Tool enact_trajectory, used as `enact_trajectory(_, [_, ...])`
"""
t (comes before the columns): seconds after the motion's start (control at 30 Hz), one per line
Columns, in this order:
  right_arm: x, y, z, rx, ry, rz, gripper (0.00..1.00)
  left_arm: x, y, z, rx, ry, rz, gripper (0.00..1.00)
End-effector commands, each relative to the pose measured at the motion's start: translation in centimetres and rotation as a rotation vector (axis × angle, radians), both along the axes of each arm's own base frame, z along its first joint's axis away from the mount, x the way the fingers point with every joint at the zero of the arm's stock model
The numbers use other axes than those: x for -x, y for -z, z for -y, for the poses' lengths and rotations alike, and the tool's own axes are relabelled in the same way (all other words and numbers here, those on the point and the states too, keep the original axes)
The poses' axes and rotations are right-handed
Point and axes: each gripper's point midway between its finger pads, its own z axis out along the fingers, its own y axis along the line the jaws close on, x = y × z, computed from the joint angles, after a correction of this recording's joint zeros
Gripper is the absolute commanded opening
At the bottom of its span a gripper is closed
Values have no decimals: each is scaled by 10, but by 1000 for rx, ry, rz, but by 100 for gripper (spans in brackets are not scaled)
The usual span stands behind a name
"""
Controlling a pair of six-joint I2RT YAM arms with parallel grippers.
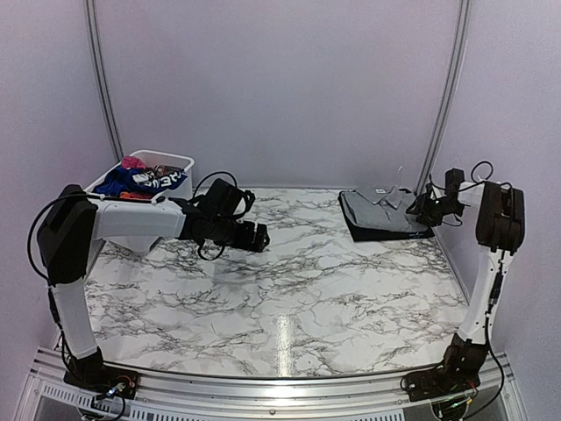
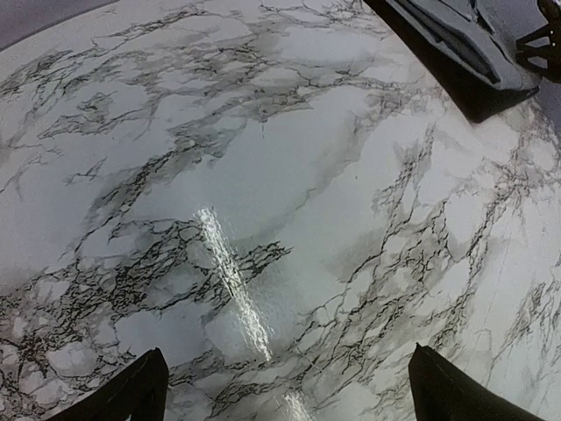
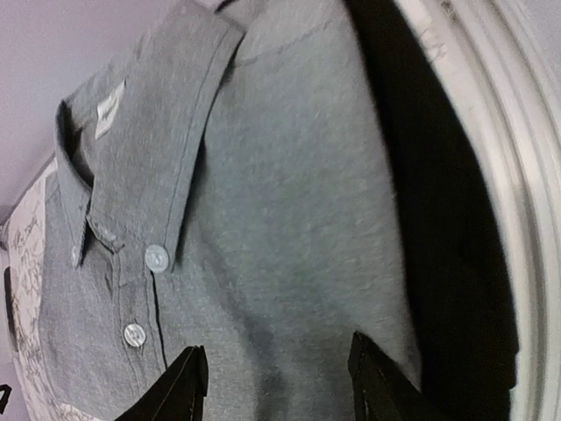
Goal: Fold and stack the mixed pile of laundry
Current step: Place the square-folded shirt at the center of the board, then reset both arms
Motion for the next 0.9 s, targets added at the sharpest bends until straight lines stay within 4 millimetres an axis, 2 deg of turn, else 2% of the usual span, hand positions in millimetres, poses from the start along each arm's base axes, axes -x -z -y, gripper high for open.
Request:
enact_trajectory(0.0, [-19,-42,21,17,30,102,56,-14,-41,-6,145,-81,15,99])
enact_trajectory(0.2, [-15,-119,12,22,-11,239,60,-28,-84,-18,145,-81,38,99])
enact_trajectory(0.33, [0,-162,-9,6,-66,317,61,-34,-123,-37,83,-121,125,99])
enact_trajectory(0.43, [16,-190,-32,-16,-106,372,62,-33,-147,-46,45,-132,147,99])
enact_trajectory(0.57, [44,-208,-84,-43,-196,410,68,-26,-167,-53,49,-152,133,99])
enact_trajectory(0.67, [74,-210,-132,-51,-294,400,70,-10,-165,-59,78,-170,100,99])
enact_trajectory(0.7, [87,-217,-148,-52,-328,417,70,-5,-160,-63,84,-189,84,99])
enact_trajectory(0.73, [100,-215,-160,-53,-355,417,71,2,-154,-65,87,-197,65,99])
enact_trajectory(0.77, [114,-213,-183,-60,-405,418,73,10,-147,-66,90,-192,44,99])
enact_trajectory(0.87, [154,-197,-218,-44,-497,412,82,41,-118,-61,49,-155,-5,99])
